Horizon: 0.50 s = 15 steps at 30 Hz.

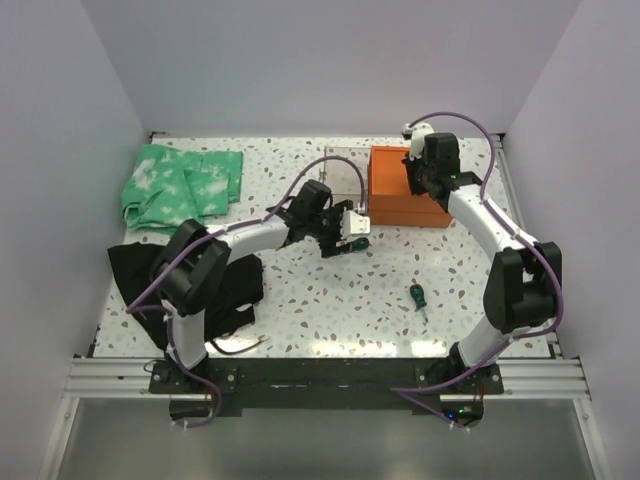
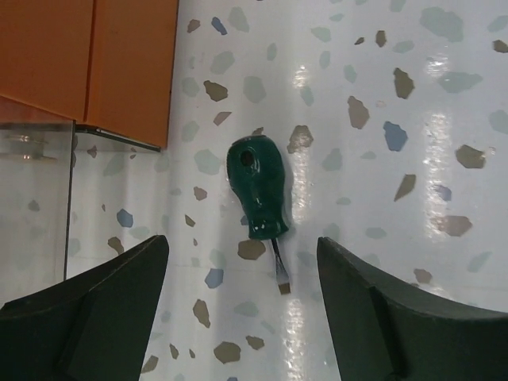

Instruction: Sort the tools into containers

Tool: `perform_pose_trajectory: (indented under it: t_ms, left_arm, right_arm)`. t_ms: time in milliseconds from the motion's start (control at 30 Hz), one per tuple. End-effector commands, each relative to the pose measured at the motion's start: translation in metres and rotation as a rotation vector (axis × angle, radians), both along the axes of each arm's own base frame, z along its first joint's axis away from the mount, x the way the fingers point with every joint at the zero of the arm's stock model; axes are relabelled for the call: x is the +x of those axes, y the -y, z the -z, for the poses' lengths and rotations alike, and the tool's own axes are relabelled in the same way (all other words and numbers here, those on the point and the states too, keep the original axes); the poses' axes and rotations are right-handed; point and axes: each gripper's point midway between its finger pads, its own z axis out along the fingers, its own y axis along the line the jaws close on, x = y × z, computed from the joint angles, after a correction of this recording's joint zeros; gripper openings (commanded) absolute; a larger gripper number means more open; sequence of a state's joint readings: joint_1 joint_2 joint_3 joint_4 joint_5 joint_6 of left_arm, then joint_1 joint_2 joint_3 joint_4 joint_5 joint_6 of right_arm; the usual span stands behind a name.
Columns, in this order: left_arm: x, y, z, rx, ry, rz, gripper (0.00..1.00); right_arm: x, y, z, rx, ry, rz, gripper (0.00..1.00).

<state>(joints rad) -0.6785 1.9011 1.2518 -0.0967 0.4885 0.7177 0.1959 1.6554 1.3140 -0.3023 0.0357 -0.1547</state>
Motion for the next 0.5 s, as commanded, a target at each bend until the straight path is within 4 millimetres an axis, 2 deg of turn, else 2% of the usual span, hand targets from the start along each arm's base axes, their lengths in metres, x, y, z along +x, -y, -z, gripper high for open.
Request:
perform_pose_trajectory:
  t_ms: [0, 200, 267, 333, 400, 433, 467]
  left_arm:
    - [0.027, 0.027, -0.008, -0.078, 0.089, -0.036, 0.8]
    - [0.031, 0.039, 0.016, -0.109, 0.028, -0.065, 0.77]
    - [0.028, 0.04, 0.029, -0.092, -0.006, -0.054, 0.71]
    - [0.023, 0.042, 0.031, -0.094, -0.026, -0.023, 0.6]
    - [0.007, 0.04, 0.038, -0.072, -0.074, 0.042, 0.55]
    - [0.0, 0.04, 0.038, -0.066, -0.086, 0.077, 0.48]
    - [-0.016, 0.028, 0.048, -0.01, -0.143, 0.12, 0.42]
  right_arm:
    - [-0.036, 0.01, 0.046, -0.055, -0.193, 0.007, 0.0]
    - [-0.032, 0.008, 0.039, -0.049, -0.191, 0.002, 0.0]
    - [-0.03, 0.008, 0.036, -0.048, -0.188, 0.004, 0.0]
    - [-0.03, 0.008, 0.037, -0.05, -0.19, 0.004, 0.0]
    - [-0.03, 0.008, 0.04, -0.047, -0.195, 0.003, 0.0]
    - [-0.031, 0.007, 0.042, -0.044, -0.198, 0.001, 0.0]
    - [-0.032, 0.006, 0.044, -0.041, -0.205, -0.001, 0.0]
